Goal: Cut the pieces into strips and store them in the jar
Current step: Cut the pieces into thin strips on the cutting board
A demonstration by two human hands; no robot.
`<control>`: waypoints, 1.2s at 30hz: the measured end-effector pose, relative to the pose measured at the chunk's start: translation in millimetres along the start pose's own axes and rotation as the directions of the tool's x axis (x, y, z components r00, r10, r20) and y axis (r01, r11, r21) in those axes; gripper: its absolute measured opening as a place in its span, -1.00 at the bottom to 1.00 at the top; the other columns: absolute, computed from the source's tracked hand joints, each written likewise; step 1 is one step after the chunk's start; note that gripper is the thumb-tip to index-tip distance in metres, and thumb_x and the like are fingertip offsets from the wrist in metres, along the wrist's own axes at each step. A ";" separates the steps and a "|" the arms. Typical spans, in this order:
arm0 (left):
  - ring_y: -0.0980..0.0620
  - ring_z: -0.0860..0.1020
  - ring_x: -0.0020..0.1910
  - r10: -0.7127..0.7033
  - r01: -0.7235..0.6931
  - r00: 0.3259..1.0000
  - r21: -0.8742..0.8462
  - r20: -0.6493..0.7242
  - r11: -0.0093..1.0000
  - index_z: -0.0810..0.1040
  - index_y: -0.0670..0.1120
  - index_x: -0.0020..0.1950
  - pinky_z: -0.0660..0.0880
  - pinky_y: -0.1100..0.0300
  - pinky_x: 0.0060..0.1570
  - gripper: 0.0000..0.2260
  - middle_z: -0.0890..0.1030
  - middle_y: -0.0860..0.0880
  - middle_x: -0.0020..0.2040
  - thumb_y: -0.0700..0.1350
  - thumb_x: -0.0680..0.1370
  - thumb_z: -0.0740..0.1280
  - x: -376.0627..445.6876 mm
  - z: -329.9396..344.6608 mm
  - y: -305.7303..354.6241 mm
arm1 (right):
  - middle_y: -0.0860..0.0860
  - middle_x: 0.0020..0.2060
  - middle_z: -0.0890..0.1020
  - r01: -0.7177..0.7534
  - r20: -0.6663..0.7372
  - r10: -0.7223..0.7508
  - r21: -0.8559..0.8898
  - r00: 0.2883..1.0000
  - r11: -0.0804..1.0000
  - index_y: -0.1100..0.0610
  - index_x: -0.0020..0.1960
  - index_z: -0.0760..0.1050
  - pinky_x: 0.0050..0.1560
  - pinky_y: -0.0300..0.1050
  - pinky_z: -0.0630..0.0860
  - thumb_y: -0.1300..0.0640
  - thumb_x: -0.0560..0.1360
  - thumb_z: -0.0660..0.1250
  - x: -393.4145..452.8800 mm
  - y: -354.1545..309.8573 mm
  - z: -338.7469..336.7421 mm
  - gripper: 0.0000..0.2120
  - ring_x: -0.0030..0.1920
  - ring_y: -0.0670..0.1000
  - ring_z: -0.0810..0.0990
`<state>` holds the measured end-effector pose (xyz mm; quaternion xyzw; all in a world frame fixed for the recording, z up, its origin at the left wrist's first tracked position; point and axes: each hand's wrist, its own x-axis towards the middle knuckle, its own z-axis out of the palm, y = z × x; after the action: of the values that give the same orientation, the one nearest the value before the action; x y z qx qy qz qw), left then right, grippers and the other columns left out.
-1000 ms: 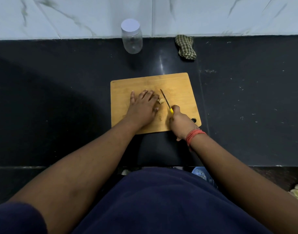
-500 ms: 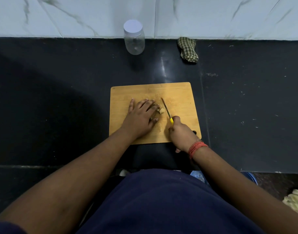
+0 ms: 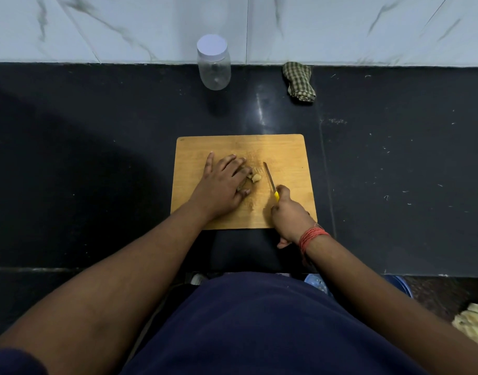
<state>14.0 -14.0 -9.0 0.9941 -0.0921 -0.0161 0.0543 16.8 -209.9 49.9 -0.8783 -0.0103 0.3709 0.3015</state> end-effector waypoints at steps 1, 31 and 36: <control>-0.06 0.15 0.58 -0.003 0.003 1.000 -0.007 -0.012 1.000 0.32 0.05 0.54 -0.10 -0.33 0.53 -0.49 0.28 -0.02 0.57 0.22 0.63 0.14 1.3 -1.0 2.7 | 0.20 -0.19 0.53 -0.003 -0.008 0.003 0.018 1.000 1.000 0.01 0.45 0.06 -0.51 0.00 0.59 0.22 0.62 0.00 2.0 -0.7 -0.8 -0.57 -0.46 0.19 0.59; -0.10 0.38 0.35 -0.289 0.225 0.928 -0.263 -0.236 0.938 0.46 -0.10 0.33 0.02 -0.25 0.54 -0.55 0.48 -0.07 0.28 0.13 0.53 0.25 -24.8 4.3 -15.8 | 0.17 -0.15 0.53 0.023 0.013 -0.024 0.068 1.000 0.997 0.08 0.40 0.17 -0.37 0.13 0.65 0.14 0.65 0.04 13.8 -14.7 -9.4 -0.67 -0.47 0.19 0.63; -0.11 0.42 0.32 -0.411 0.313 0.866 -0.333 -0.285 0.890 0.54 -0.10 0.19 0.02 -0.25 0.54 -0.71 0.49 -0.08 0.23 -0.02 0.54 0.23 -40.0 9.0 -27.5 | 0.16 -0.16 0.53 0.038 0.008 -0.038 0.055 0.999 0.998 0.09 0.39 0.18 -0.55 -0.09 0.55 0.12 0.65 0.05 15.3 -13.0 -9.4 -0.69 -0.51 0.15 0.62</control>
<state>-20.8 19.3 -20.1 0.9629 0.1120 0.1373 0.2034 36.8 -200.4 52.1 -0.8676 -0.0181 0.3692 0.3325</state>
